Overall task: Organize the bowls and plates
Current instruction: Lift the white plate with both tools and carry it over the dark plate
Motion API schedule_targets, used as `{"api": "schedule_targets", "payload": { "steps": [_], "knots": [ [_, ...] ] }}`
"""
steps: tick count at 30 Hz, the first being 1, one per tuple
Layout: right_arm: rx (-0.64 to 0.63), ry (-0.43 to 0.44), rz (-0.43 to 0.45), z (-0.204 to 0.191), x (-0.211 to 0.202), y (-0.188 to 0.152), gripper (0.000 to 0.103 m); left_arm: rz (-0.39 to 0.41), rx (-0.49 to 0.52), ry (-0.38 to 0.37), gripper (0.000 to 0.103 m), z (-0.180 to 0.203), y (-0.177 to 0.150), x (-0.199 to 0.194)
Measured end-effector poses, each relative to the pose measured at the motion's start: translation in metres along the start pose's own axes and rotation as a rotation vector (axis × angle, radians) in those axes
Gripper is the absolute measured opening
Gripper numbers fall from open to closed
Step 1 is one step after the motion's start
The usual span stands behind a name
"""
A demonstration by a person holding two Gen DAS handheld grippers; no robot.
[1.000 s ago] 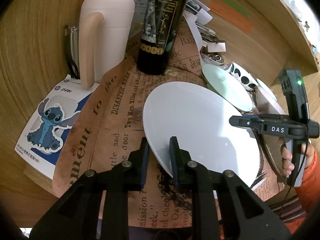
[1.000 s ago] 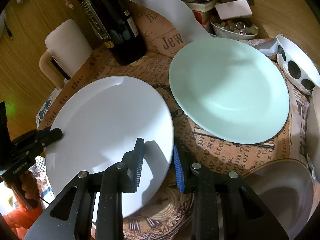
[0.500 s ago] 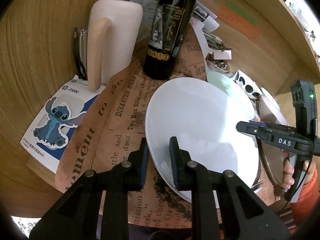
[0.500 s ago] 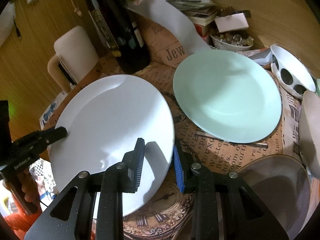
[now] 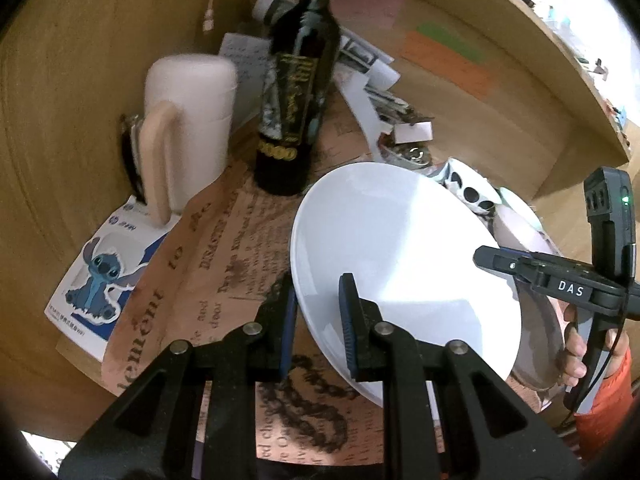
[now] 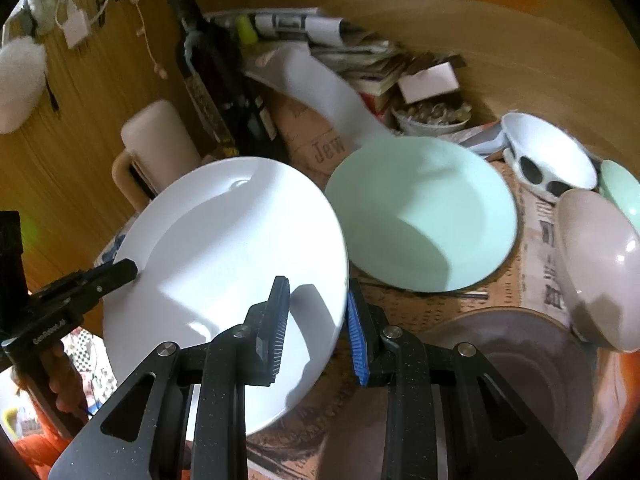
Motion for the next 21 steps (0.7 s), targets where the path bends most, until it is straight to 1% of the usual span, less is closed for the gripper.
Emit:
{"api": "schedule_targets", "payload": {
  "steps": [11, 21],
  "knots": [
    [0.037, -0.033, 0.096, 0.026, -0.042, -0.002, 0.025, 0.023, 0.064, -0.046, 0.020, 0.043, 0.007, -0.002],
    [0.078, -0.080, 0.130, 0.054, -0.072, -0.017, 0.025, -0.004, 0.125, -0.098, 0.020, 0.082, 0.001, 0.006]
  ]
}}
Point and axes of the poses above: each gripper's, at about its wrist camera, not at the fingertips, and x roughly the way its jaws point, z to its right, y to its top, the point moved 6 cm from there along x, roughly the way its jaws point, and after that the axes turned 4 degrees about y, right-handed, at the moved point
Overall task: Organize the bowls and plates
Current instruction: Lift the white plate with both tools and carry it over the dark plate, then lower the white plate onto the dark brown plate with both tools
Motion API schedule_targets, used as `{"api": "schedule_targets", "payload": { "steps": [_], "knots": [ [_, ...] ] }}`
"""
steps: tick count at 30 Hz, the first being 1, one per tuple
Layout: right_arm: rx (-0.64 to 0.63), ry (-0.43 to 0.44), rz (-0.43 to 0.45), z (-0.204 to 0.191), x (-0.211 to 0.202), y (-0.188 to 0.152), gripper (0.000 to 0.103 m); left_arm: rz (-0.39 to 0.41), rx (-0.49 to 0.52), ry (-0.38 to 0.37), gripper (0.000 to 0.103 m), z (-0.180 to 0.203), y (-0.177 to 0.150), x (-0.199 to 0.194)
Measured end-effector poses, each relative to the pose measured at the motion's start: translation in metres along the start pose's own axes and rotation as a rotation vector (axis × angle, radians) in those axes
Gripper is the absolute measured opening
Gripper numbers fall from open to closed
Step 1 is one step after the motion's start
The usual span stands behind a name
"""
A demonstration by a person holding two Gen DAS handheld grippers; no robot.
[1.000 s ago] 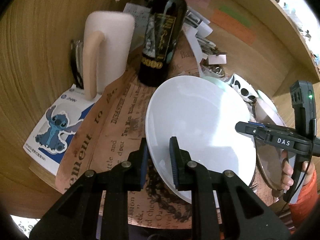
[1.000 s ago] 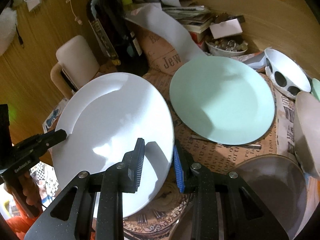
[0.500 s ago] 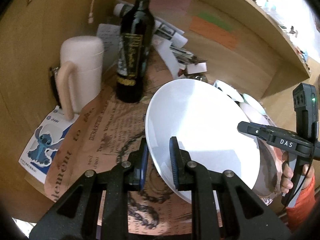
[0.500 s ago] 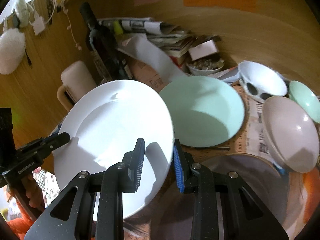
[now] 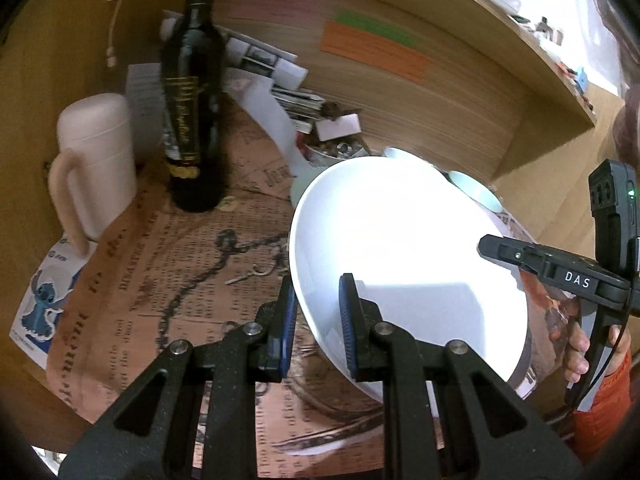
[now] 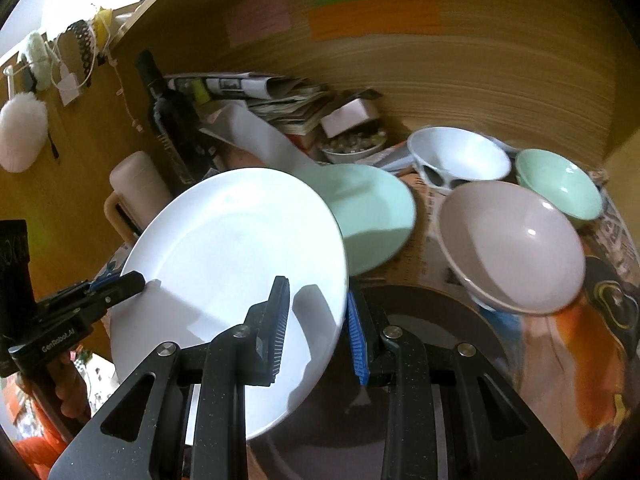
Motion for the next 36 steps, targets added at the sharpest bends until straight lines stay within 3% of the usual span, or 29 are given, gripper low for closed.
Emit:
{"api": "schedule_targets", "payload": {
  "steps": [15, 36],
  "knots": [
    [0.074, -0.062, 0.016, 0.042, -0.030, -0.024, 0.025, -0.047, 0.070, -0.055, 0.020, 0.048, -0.012, 0.017],
    [0.179, -0.088, -0.048, 0.084, -0.026, -0.064, 0.026, -0.149, 0.124, -0.057, 0.020, 0.082, -0.041, 0.046]
  ]
}}
Point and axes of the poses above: each gripper's, at about its wrist camera, not at the fingertips, and x roughly the way its jaws point, z to its right, y to its top, the point moved 6 cm from there along x, roughly the way its jaws point, and after that the axes turned 4 degrees about y, right-handed, at the moved point
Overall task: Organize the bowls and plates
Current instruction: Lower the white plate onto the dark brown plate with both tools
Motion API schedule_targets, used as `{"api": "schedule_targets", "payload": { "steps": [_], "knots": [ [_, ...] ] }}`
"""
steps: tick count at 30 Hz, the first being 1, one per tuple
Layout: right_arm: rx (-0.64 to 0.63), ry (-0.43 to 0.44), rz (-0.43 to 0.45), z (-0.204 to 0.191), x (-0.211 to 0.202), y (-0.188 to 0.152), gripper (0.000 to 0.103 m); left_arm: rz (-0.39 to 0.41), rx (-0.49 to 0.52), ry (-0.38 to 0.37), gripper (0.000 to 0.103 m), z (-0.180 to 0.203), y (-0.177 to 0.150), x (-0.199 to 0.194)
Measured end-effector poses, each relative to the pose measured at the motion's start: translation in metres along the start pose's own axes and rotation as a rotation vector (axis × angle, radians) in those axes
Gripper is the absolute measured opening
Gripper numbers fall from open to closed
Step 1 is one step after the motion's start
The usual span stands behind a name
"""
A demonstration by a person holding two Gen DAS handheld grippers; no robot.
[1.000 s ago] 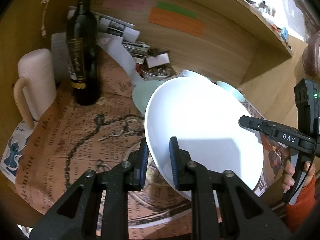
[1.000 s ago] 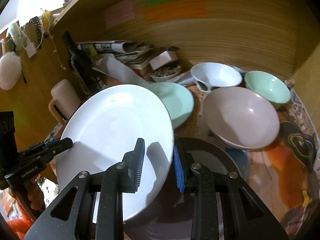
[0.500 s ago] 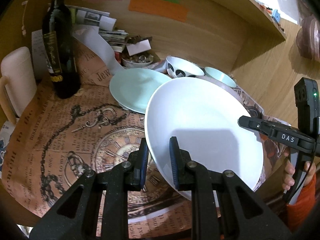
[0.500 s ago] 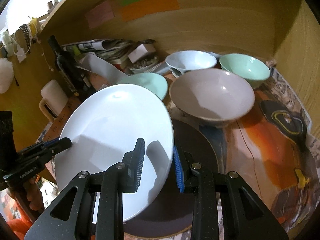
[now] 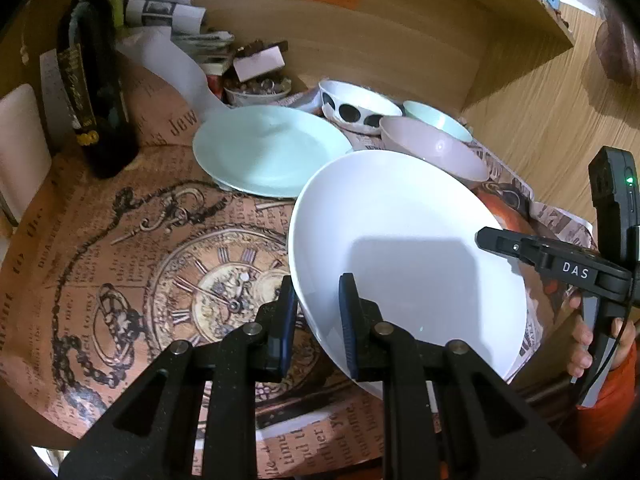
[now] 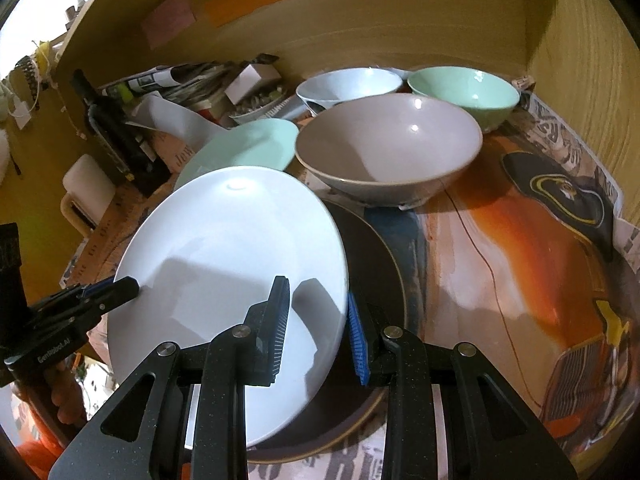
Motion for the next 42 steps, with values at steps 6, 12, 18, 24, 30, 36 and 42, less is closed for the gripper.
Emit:
{"api": "schedule_targets", "payload": {
  "steps": [6, 12, 18, 24, 30, 36, 42],
  "knots": [
    [0.020, -0.004, -0.017, 0.008, 0.004, -0.005, 0.026, -0.008, 0.009, 0.003, 0.020, 0.004, -0.001, 0.005],
    [0.023, -0.012, -0.023, 0.010, 0.005, -0.007, 0.026, -0.006, 0.026, 0.016, 0.020, 0.008, 0.001, 0.009],
    [0.019, -0.013, -0.020, 0.010, 0.003, -0.007, 0.026, -0.006, 0.029, 0.021, 0.020, 0.010, 0.002, 0.013],
    [0.015, -0.022, -0.014, 0.012, 0.000, -0.007, 0.026, -0.008, 0.034, 0.021, 0.023, 0.012, 0.002, 0.019],
    [0.017, -0.028, -0.007, 0.015, -0.005, -0.009, 0.026, -0.016, 0.040, 0.012, 0.025, 0.015, 0.002, 0.025],
    [0.006, -0.036, -0.007, 0.016, -0.008, -0.009, 0.027, -0.019, 0.054, 0.006, 0.027, 0.019, 0.001, 0.028],
    [-0.016, -0.051, -0.016, 0.013, -0.008, -0.009, 0.027, -0.017, 0.074, 0.003, 0.031, 0.021, 0.000, 0.029]
  ]
}}
Point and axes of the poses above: each gripper's, at about its wrist camera, not at the fingertips, and x roughly the way its jaws point, z to its right, y to its top, the point moved 6 cm from there along x, roughly the way its jaws point, and after that the axes turned 4 degrees about y, right-handed, at the moved point
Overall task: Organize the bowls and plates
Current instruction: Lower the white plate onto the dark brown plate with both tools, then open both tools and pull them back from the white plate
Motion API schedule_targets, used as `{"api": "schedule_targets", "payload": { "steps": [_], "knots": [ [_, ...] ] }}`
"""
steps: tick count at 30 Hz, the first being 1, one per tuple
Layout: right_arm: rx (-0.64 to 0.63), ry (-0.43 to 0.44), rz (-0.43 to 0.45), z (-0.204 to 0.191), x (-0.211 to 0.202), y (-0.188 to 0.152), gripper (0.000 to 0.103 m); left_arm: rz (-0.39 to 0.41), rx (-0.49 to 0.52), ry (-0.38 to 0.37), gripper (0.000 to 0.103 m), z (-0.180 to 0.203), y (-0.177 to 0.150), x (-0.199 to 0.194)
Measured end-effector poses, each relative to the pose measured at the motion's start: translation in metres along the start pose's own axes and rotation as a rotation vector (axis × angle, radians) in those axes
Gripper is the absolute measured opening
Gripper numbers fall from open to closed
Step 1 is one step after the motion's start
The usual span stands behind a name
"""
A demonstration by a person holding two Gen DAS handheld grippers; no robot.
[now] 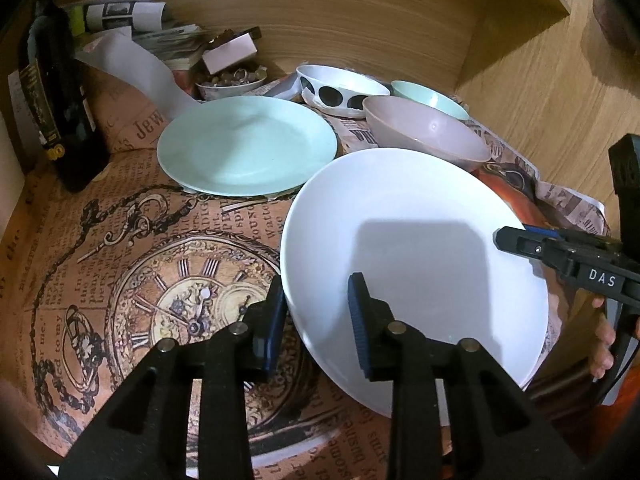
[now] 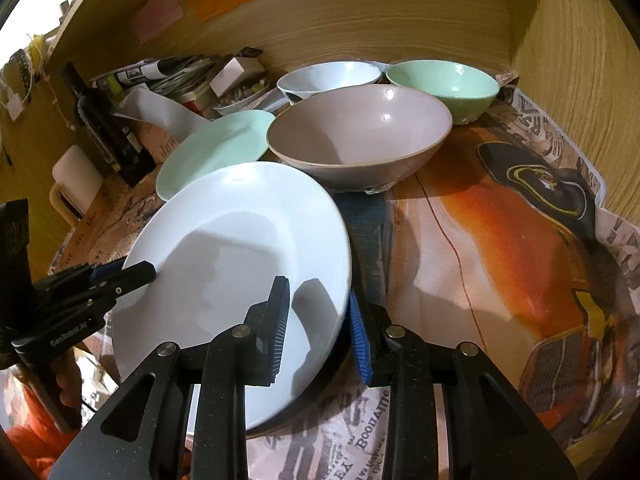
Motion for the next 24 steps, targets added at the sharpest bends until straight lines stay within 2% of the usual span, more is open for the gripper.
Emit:
{"api": "schedule_targets", "payload": {
  "steps": [6, 18, 24],
  "knots": [
    [-0.033, -0.033, -0.008, -0.003, 0.000, 0.000, 0.027, -0.001, 0.003, -0.013, 0.031, -0.001, 0.000, 0.001],
    [-0.068, -0.106, 0.005, 0.000, -0.009, -0.001, 0.028, -0.008, 0.023, -0.032, 0.040, 0.005, 0.002, 0.004],
    [-0.052, -0.084, 0.042, -0.002, -0.016, 0.005, 0.030, 0.047, 0.015, -0.010, 0.045, -0.006, 0.011, -0.014]
  ]
}}
Point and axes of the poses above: each gripper's, at about its wrist camera, not at the fingertips, and x roughly the way its jaws point, z to its right, y to its top, the point moved 6 cm from there along x, roughly the way its jaws point, and after that the axes turned 4 degrees about y, right-handed, at the moved point
